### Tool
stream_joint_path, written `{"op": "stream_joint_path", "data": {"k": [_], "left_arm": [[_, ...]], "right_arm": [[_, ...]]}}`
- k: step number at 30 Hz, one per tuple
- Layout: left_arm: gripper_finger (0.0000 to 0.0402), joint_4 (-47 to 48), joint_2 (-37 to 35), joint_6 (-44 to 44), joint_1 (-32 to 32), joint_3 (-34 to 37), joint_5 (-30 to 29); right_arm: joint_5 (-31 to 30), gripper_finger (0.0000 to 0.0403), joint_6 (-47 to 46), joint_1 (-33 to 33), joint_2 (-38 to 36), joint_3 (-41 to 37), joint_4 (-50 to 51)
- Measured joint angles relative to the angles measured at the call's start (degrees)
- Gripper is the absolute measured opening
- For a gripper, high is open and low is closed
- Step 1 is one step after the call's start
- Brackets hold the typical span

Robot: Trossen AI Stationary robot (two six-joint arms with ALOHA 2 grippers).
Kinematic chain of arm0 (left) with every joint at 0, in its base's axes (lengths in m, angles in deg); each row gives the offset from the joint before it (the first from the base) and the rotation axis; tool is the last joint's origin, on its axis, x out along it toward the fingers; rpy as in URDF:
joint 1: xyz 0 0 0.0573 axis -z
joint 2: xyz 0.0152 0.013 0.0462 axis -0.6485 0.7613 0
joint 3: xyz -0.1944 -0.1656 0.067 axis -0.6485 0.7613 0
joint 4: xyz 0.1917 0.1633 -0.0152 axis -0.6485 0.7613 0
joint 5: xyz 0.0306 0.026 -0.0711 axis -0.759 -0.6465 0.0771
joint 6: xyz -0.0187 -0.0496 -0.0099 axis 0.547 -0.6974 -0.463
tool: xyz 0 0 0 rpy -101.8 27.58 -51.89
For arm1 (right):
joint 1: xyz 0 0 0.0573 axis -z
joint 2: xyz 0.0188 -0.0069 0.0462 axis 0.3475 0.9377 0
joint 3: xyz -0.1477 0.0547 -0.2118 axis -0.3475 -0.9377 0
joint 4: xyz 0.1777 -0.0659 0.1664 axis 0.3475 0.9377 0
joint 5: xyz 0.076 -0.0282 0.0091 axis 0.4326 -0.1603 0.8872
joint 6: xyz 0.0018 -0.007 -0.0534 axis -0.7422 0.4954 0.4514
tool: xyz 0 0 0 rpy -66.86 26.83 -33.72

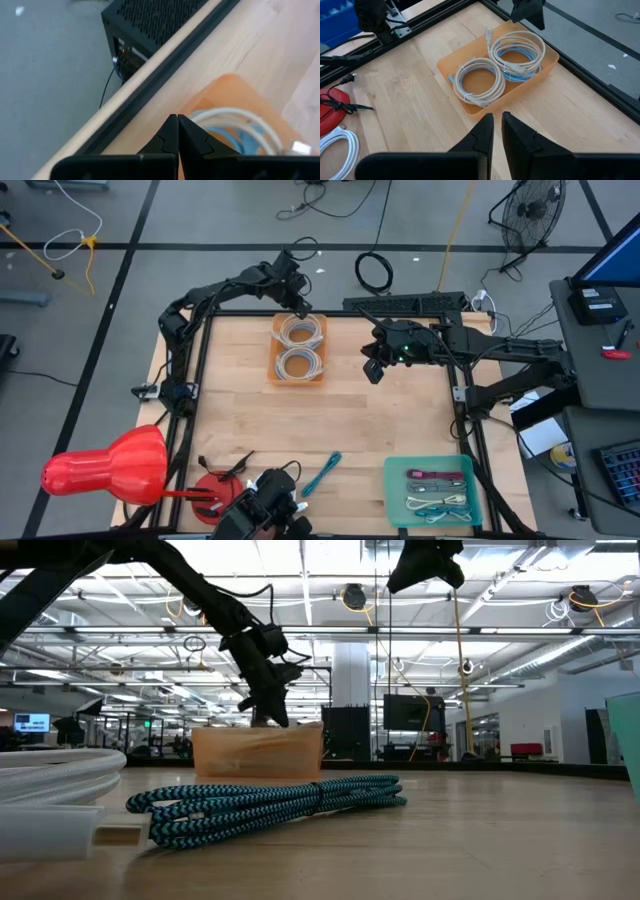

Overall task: Pick & Place USB Port
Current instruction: Put the brown usb cable into the orange bin

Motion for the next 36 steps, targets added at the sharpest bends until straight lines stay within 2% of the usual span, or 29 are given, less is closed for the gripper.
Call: {"op": "stream_joint_path", "data": {"k": [36], "left_arm": [[0.0000,3.1,2.3,1.2,0.4,0.0,-0.7]], "right_arm": [[0.1,0.0029,0.0,0.0,0.0,0.0,0.0]]}}
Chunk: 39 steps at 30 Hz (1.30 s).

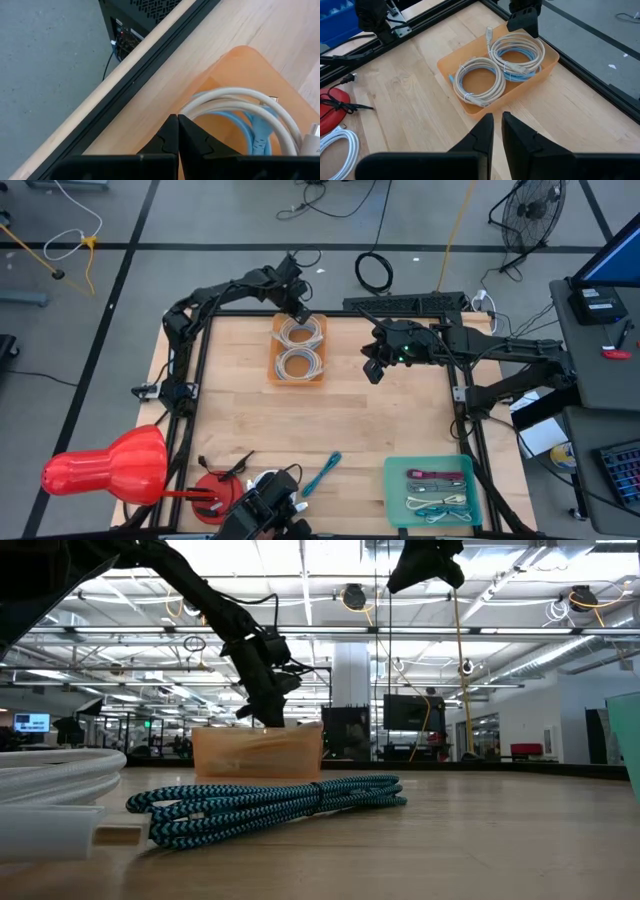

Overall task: Pick & Place USB Port
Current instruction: Put the brown usb cable into the orange bin, then put the blue patterned usb cable into the blue bin

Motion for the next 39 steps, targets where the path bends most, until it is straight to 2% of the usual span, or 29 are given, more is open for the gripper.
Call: {"op": "stream_joint_path", "data": {"k": [10,19,25,28,34,36,39], "left_arm": [[0.0000,0.0,-0.4,0.0,0.0,0.1,0.9],[0.0000,-1.1,-6.8,-0.2,-0.2,0.0,2.9],[0.0000,1.5,-13.1,-2.7,0.4,0.0,12.9],[0.0000,5.2,-16.5,-3.1,2.6,0.0,16.1],[0.0000,17.1,-23.0,-2.8,10.6,0.0,16.9],[0.0000,21.8,-24.7,-3.5,14.5,0.0,15.4],[0.0000,26.2,-26.5,-7.3,21.1,0.0,10.2]], "right_arm": [[0.0,0.0029,0.0,0.0,0.0,0.0,0.0],[0.0,0.0029,0.0,0.0,0.0,0.0,0.0],[0.0,0.0029,0.0,0.0,0.0,0.0,0.0],[0.1,0.0029,0.0,0.0,0.0,0.0,0.0],[3.1,0.0029,-0.2,0.0,0.0,0.0,0.1],[3.2,0.0029,-0.1,0.0,0.0,0.0,0.8],[4.9,0.0029,0.9,-0.1,-0.2,0.0,2.8]]}}
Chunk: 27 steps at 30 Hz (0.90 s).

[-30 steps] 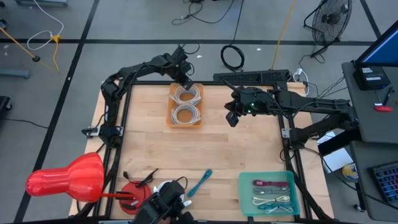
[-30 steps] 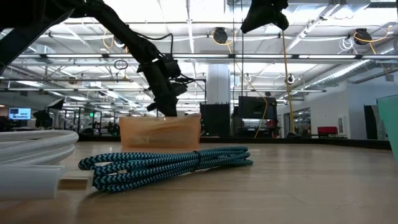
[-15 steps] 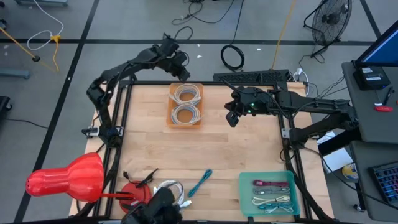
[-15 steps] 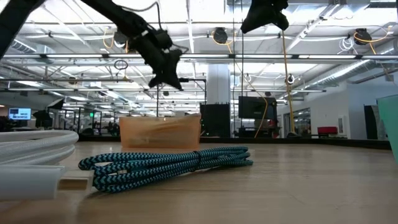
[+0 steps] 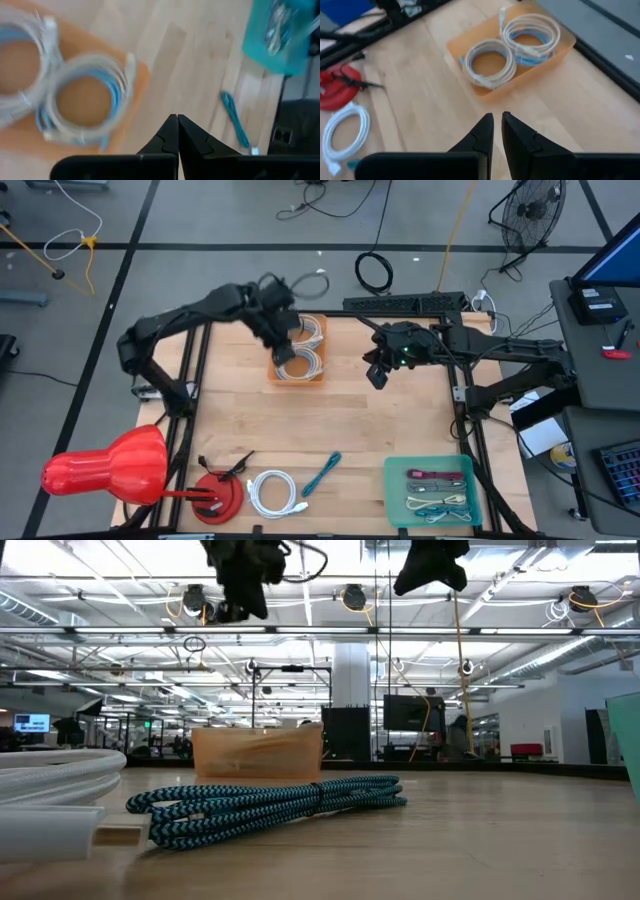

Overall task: Pick & Place USB Port
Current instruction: Put the blue patterned usb cable into the blue bin

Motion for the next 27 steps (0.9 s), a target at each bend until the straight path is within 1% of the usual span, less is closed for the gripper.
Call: {"op": "stream_joint_path", "data": {"k": [5,9,13,15,19,22,24,27], "left_arm": [[0.0000,0.6,-1.4,-11.3,11.9,0.0,-7.9],[0.0000,-2.4,-1.3,-22.6,20.5,0.0,-14.8],[0.0000,-6.6,-0.7,-33.4,27.7,0.1,-20.2],[0.0000,-9.2,-0.1,-37.9,31.0,0.4,-22.9],[0.0000,-11.4,0.5,-46.1,37.0,2.7,-28.5],[0.0000,-14.7,1.0,-51.4,40.7,5.6,-31.0],[0.0001,-14.6,1.1,-54.9,43.0,7.5,-31.7],[0.0000,-17.5,0.8,-60.3,45.8,11.8,-32.4]], "right_arm": [[2.8,0.0029,2.4,0.0,-0.5,0.0,4.0],[4.8,0.0029,3.6,0.0,-1.0,0.0,7.4],[8.3,0.0029,4.8,-0.3,-1.3,0.0,9.2],[8.6,0.0029,5.9,-1.0,-1.4,0.0,9.1],[8.7,0.0029,6.7,-3.0,-1.5,0.0,9.3],[8.7,0.0029,6.7,-4.6,-1.5,0.0,8.9],[8.6,0.0029,6.7,-5.6,-1.5,0.0,8.6],[8.7,0.0029,6.2,-6.6,-1.5,0.0,8.0]]}}
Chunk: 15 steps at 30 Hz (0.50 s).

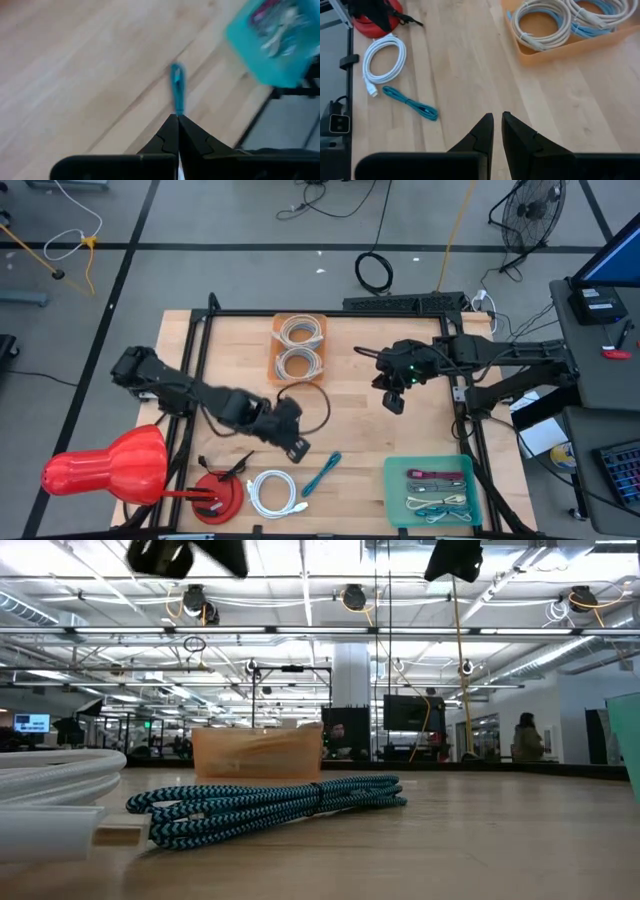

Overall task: Pick & Place USB Port
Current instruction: Put the blue patterned usb cable into the blue bin

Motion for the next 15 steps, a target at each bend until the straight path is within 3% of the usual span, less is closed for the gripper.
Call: {"op": "stream_joint_path", "data": {"k": [5,10,15], "left_arm": [[0.0000,-3.7,0.1,-2.7,5.4,5.7,-0.9],[0.0000,-11.3,0.2,1.1,9.2,12.2,-2.0],[0.0002,-12.6,0.1,6.3,9.8,15.0,1.5]], "right_arm": [[0.0,0.0029,0.0,-1.2,0.0,0.0,0.0],[-0.1,0.0029,-0.7,-2.6,0.0,0.0,0.1],[-0.1,0.0029,-0.7,-4.0,0.0,0.0,0.3]]}}
